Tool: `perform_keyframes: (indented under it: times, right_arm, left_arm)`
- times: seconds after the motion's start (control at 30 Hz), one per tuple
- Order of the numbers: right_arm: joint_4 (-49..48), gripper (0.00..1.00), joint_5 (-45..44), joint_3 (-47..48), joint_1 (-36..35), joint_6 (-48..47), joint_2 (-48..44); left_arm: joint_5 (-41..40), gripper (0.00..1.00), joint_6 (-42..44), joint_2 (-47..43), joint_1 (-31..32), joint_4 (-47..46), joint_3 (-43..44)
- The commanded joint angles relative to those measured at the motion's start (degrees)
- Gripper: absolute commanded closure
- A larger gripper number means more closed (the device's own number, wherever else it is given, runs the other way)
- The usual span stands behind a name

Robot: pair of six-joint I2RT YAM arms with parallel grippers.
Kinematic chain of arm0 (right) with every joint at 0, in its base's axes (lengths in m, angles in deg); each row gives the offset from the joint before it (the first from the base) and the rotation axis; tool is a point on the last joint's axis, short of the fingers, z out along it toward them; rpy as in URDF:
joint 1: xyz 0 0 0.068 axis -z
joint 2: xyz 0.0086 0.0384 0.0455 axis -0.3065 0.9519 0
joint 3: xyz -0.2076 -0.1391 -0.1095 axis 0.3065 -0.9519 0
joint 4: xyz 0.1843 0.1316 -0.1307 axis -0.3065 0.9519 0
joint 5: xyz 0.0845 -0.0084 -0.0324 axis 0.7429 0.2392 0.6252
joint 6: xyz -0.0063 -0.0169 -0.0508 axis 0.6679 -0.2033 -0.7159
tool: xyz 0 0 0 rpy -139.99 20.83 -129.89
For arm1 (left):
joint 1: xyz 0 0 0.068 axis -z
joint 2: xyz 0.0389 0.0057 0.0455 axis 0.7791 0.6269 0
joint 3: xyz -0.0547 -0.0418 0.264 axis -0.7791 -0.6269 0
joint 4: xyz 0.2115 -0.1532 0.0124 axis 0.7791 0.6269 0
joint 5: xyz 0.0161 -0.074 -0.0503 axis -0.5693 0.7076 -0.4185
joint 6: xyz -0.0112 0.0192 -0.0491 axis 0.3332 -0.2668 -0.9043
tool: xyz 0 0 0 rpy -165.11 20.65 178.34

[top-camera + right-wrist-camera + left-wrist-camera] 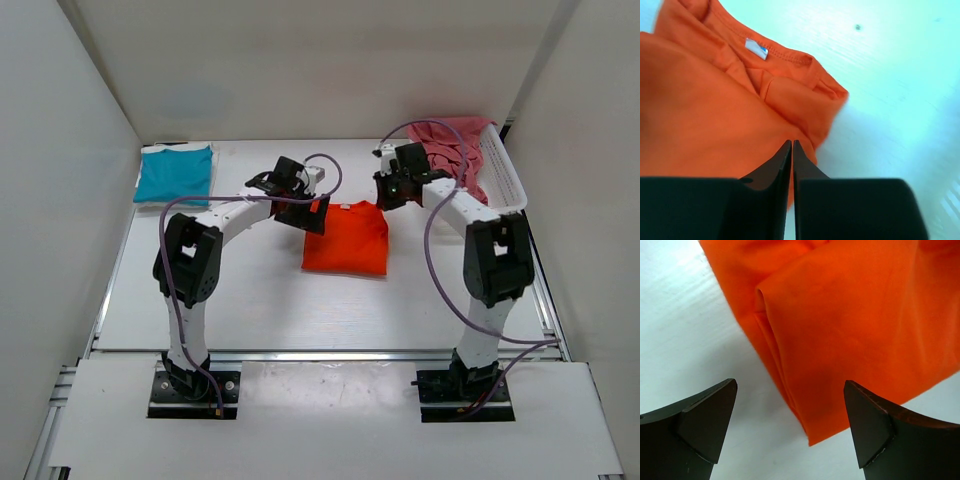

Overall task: Fold and stack the t-shirts
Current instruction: Smooth out wrinkles on the folded tshirt

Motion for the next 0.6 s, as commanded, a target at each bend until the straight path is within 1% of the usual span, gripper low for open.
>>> perform_keyframes:
  times: [0.0,0.03,0.1,0.13,0.17,0.23,0.27,0.33,0.4,0.47,0.53,0.57]
  right_arm:
    - [1.0,0.93,-1.3,-3.7,1.1,0.8,-9.6]
    - [2.2,0.95,-0.2,-4.5,0.8,1.0,-10.4]
    - [2.6,0.98,1.8,-8.9,0.4,1.2,-12.8]
    - [2.6,1.0,2.1,-10.0,0.0,1.3,-13.1]
    - [2.7,0.99,2.3,-12.2,-0.7,1.4,-13.4]
    - [2.2,0.98,3.4,-13.6,-0.7,2.5,-12.8]
    - [2.1,0.95,3.6,-13.4,-0.1,2.9,-12.1]
    - [1.4,0.77,3.4,-12.9,0.7,3.7,-10.7]
    - [0.9,0.7,2.9,-11.2,2.0,4.3,-8.8]
    - [0.5,0.66,3.3,-9.6,2.7,4.6,-6.8]
    - [0.1,0.64,4.1,-8.5,3.9,4.3,-5.6]
    - [-0.1,0.63,4.3,-7.3,4.0,3.9,-4.6]
  left_arm:
    - [7.9,0.02,-5.7,-3.3,-1.2,-2.8,-3.2]
    - [8.9,0.01,-6.0,-3.3,-1.3,-3.4,-3.9]
    - [8.3,0.01,-5.9,-2.5,-1.0,-3.8,-3.5]
    - [7.1,0.02,-5.2,-2.0,-1.0,-3.9,-1.6]
    - [6.5,0.01,-4.5,-1.0,-0.6,-3.7,-0.5]
    - [4.1,0.01,-3.6,0.2,-1.0,-3.5,4.3]
    - [2.7,0.01,-3.3,0.7,-1.0,-3.1,5.6]
    - [0.6,0.01,-1.7,1.9,-1.3,-3.2,9.6]
    - [1.2,0.01,-0.2,3.3,-1.8,-4.0,10.8]
    - [2.8,0.05,0.6,4.1,-2.4,-5.0,11.4]
    - [4.4,0.15,1.1,5.6,-2.2,-5.1,12.4]
    - [4.4,0.16,1.6,6.1,-2.3,-4.7,13.2]
